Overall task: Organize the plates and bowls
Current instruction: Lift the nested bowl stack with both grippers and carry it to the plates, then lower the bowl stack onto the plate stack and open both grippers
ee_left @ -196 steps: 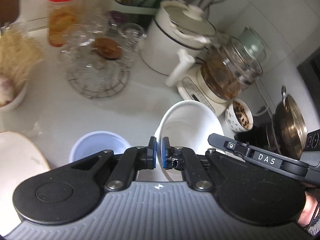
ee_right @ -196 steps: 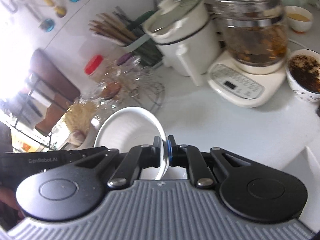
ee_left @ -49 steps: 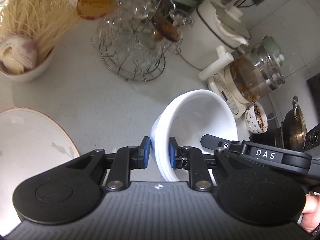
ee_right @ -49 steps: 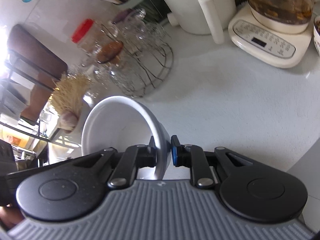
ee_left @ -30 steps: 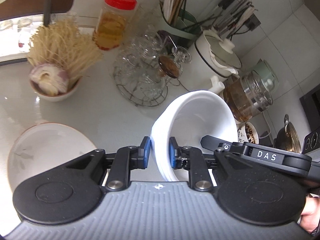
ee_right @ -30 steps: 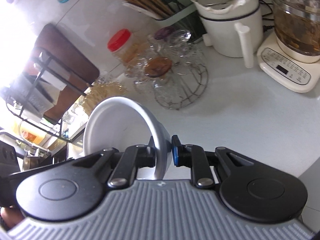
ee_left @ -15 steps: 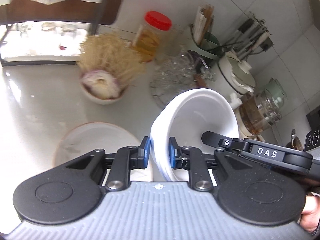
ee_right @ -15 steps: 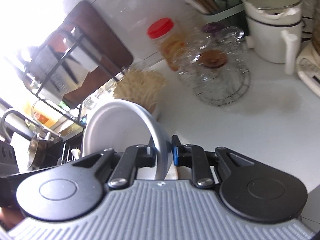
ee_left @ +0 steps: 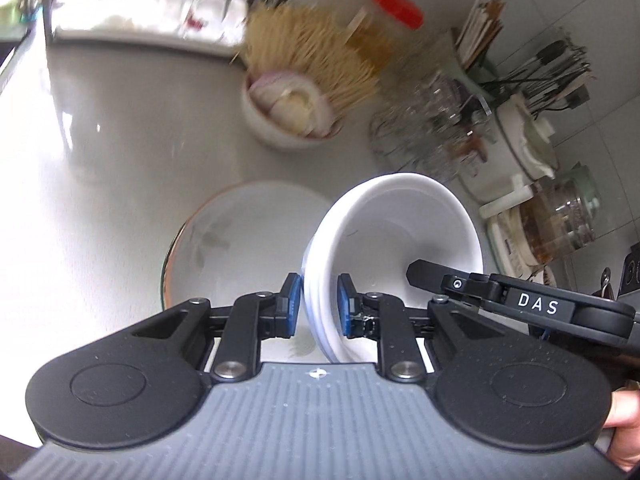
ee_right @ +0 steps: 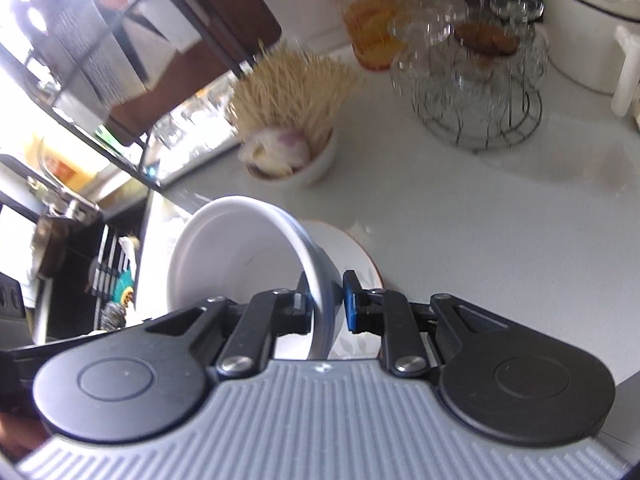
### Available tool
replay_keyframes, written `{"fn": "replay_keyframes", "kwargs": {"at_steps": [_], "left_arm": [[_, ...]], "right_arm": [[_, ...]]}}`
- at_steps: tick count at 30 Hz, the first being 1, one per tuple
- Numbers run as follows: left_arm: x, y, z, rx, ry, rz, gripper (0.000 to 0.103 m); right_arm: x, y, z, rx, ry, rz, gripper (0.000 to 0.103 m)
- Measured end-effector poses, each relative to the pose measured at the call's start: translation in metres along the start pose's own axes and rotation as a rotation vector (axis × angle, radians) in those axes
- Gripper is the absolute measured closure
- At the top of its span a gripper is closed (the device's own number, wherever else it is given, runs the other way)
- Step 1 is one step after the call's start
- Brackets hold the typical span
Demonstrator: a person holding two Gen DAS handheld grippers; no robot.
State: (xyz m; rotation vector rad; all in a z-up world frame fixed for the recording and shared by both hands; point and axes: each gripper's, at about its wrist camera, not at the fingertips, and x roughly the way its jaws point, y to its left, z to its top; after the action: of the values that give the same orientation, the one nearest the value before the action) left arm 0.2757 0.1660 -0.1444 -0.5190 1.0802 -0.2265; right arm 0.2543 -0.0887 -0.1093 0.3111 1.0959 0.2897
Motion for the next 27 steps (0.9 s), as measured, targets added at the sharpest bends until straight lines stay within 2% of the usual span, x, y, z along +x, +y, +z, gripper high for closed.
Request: {"fn": "replay_keyframes", "kwargs": {"at_steps": [5,14,27], "left_arm": [[0.013,0.013,-0.003,0.021,0.030,0.036,0.080],[0.028,0.038,0.001,0.000,0.060,0.051,0.080],[0.049,0.033,-0.005,0.036,0.096,0.054,0.080]], "right_arm": [[0.021,0.002,-0.006,0.006,0.035,-0.010,0.084],[0.049,0.012,-0.007,-0.013,0.065,-0.030,0.084],[0.062,0.007,-0.011,-0.003,0.078,-0.094,0.084]]}}
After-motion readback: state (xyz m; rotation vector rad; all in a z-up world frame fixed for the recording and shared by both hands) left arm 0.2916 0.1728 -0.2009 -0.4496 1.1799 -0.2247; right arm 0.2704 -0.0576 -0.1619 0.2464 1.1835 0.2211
